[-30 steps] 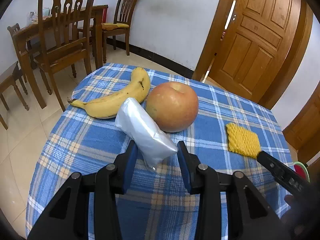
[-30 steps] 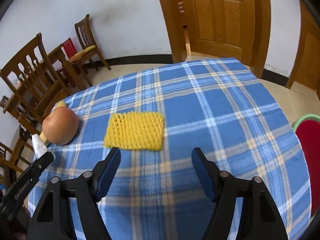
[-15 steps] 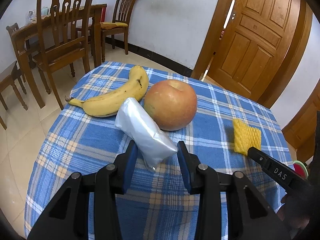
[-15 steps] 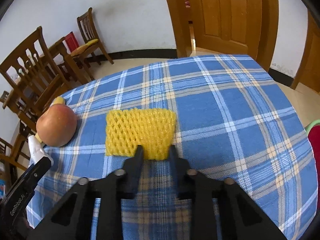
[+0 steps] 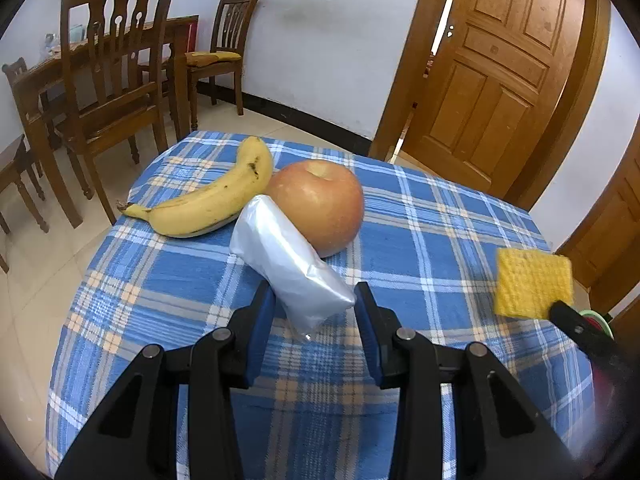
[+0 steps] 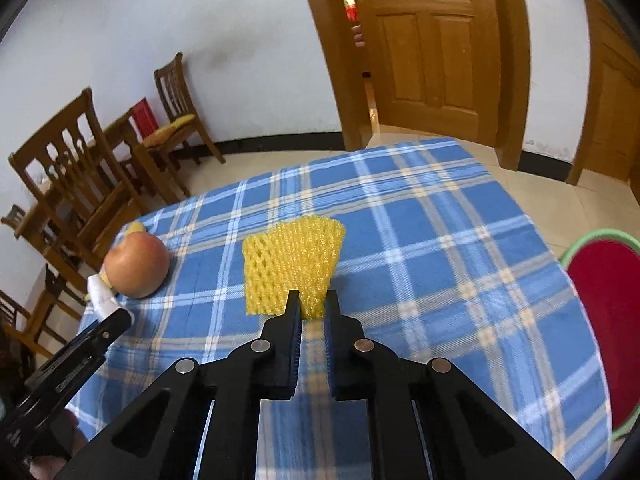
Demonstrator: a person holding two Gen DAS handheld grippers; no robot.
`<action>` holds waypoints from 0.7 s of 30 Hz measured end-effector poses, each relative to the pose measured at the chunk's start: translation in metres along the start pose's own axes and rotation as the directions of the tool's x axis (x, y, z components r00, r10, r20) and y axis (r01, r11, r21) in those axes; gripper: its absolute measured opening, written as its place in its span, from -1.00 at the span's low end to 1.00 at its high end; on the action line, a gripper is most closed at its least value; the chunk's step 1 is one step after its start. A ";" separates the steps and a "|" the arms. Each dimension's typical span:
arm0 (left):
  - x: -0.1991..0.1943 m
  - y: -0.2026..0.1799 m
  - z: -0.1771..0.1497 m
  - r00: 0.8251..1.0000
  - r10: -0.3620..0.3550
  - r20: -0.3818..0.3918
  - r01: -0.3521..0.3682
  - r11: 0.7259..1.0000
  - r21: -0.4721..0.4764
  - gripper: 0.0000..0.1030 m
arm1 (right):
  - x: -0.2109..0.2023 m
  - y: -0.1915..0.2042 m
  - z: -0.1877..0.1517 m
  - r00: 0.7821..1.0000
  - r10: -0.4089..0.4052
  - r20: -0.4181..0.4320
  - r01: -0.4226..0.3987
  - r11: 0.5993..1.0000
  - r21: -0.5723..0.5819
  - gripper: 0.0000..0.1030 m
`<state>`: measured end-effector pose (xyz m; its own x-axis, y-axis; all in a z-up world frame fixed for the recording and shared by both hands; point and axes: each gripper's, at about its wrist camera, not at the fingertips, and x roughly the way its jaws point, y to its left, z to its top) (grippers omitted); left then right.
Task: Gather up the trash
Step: 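Carry the yellow foam net over the red bucket and open the right tool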
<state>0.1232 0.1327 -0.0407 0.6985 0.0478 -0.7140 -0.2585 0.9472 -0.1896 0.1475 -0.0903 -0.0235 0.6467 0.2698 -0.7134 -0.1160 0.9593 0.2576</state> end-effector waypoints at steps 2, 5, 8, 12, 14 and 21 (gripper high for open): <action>-0.001 -0.001 -0.001 1.000 -0.008 -0.004 0.008 1.000 0.001 -0.21 | -0.011 -0.006 -0.001 1.000 0.000 0.012 0.000 1.000 0.008 -0.81; -0.003 -0.002 -0.001 1.000 -0.012 0.000 0.012 1.000 0.009 -0.21 | -0.029 -0.016 -0.003 0.999 -0.008 0.034 0.007 1.000 0.022 -0.81; -0.004 -0.005 -0.002 1.000 -0.017 0.002 0.017 1.000 0.020 -0.21 | -0.045 -0.027 -0.007 0.998 -0.016 0.055 0.014 0.999 0.038 -0.81; -0.005 -0.009 -0.004 0.999 -0.032 -0.006 0.032 0.999 0.029 -0.21 | -0.068 -0.042 -0.014 0.996 -0.032 0.083 0.027 0.998 0.060 -0.81; -0.007 -0.012 -0.004 0.999 -0.046 -0.010 0.047 0.998 0.034 -0.21 | -0.076 -0.049 -0.017 0.995 -0.041 0.092 0.034 0.997 0.074 -0.81; -0.019 -0.032 -0.009 0.997 -0.072 0.004 0.071 0.993 0.093 -0.21 | -0.101 -0.073 -0.029 0.990 -0.088 0.111 0.075 0.991 0.112 -0.81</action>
<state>0.1123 0.0990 -0.0276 0.7182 -0.0187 -0.6956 -0.1455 0.9735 -0.1764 0.0688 -0.1855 0.0114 0.7344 0.1736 -0.6562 0.0179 0.9615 0.2743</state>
